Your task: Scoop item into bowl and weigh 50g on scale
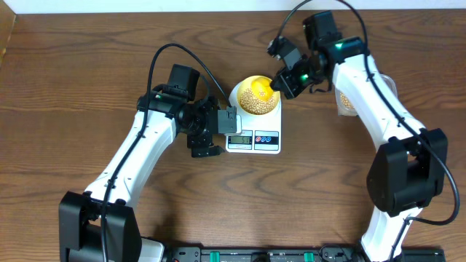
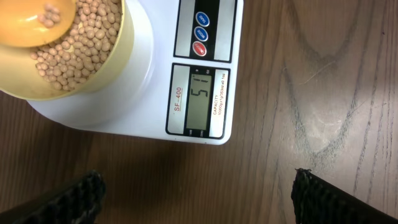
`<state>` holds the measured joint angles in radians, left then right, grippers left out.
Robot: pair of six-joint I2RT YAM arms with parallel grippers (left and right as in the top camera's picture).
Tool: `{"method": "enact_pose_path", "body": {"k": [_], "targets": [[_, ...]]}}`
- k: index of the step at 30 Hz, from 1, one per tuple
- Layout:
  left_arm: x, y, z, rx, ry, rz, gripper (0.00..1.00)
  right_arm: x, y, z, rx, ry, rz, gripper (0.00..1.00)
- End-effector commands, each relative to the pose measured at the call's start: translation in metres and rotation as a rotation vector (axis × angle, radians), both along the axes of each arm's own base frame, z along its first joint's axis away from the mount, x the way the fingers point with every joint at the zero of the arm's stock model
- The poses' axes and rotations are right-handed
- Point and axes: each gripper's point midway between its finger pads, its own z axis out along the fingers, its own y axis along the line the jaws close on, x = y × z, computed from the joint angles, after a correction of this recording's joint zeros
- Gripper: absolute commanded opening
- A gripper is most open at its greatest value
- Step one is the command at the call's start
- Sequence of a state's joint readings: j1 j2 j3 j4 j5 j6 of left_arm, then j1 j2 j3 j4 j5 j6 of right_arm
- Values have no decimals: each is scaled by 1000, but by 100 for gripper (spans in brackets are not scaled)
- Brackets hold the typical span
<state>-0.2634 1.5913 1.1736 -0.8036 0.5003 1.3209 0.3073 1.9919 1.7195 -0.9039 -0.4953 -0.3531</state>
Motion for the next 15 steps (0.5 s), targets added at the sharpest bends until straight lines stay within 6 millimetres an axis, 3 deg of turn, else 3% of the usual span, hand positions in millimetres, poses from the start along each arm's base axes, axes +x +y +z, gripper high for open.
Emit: {"method": "enact_pose_path", "body": {"k": [1, 9, 15], "targets": [[-2, -2, 4, -23, -2, -4, 97, 7, -2, -6, -108, -72, 32, 1], [-2, -2, 4, -23, -2, -4, 98, -3, 9, -28, -161, -44, 61, 1], [-2, -2, 4, -23, -2, -4, 98, -10, 22, -24, -77, 15, 41, 1]]}}
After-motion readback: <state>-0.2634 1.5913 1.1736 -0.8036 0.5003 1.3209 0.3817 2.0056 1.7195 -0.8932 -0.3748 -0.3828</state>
